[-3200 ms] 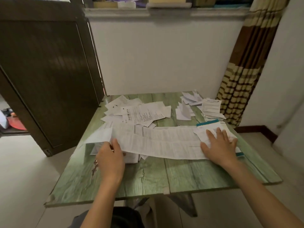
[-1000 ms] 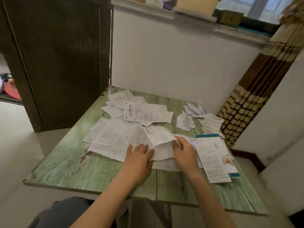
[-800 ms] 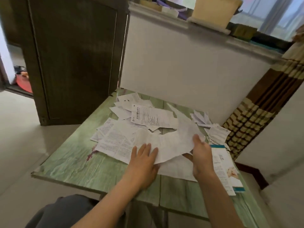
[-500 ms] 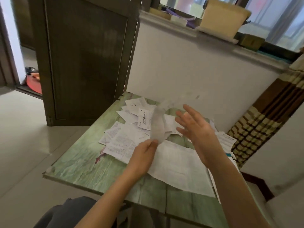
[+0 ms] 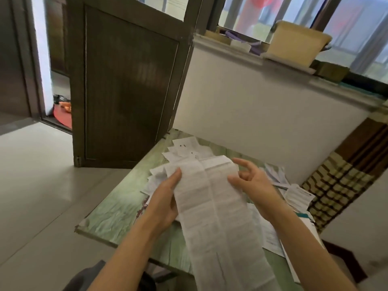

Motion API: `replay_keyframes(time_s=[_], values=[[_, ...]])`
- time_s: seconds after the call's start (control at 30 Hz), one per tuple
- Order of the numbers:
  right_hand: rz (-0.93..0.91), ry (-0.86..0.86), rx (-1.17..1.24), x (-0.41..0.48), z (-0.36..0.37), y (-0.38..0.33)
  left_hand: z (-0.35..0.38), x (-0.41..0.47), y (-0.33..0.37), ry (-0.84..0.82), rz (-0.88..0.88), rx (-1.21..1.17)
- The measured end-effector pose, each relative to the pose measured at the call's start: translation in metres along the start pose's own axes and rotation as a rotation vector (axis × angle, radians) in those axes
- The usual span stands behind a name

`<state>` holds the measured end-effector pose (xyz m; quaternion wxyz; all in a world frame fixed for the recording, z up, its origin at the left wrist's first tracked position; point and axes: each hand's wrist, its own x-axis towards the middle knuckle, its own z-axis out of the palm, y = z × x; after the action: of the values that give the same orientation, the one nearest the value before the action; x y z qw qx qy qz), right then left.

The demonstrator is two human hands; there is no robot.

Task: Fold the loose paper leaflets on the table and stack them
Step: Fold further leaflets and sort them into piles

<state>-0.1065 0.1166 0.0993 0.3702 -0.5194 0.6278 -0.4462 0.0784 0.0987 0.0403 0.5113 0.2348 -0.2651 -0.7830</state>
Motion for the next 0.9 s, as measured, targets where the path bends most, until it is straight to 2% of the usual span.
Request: replay_keyframes(time_s=[0.13,0.23,0.3,0.37,0.43,0.5,0.57,0.7,0.9], values=[[-0.059,0.140,0.035,-0.002,-0.001,0.002,0.001,-0.004,-0.005,-0.061,0.069,0.242],[-0.087,0.142,-0.020,-0.005,-0.005,-0.002,0.001,-0.006,-0.011,0.060,0.249,0.498],[-0.218,0.193,-0.274,-0.010,-0.007,-0.008,0.004,-0.008,-0.012,0.083,0.358,0.547],[-0.484,0.248,-0.675,-0.018,-0.009,-0.021,0.008,-0.011,-0.011,0.049,0.412,0.564],[-0.650,0.080,-0.967,-0.026,-0.005,-0.037,0.010,-0.014,-0.010,0.001,0.434,0.572],[-0.610,-0.151,-1.145,-0.029,0.004,-0.044,0.012,-0.016,-0.011,-0.040,0.427,0.546],[-0.568,-0.234,-1.239,-0.026,0.013,-0.041,0.013,-0.018,-0.014,-0.055,0.405,0.507],[-0.436,-0.256,-1.069,-0.018,0.021,-0.042,0.013,-0.017,-0.011,-0.022,0.403,0.474],[-0.354,-0.126,-0.890,-0.005,-0.005,-0.064,-0.006,-0.002,-0.010,0.361,0.415,0.277]])
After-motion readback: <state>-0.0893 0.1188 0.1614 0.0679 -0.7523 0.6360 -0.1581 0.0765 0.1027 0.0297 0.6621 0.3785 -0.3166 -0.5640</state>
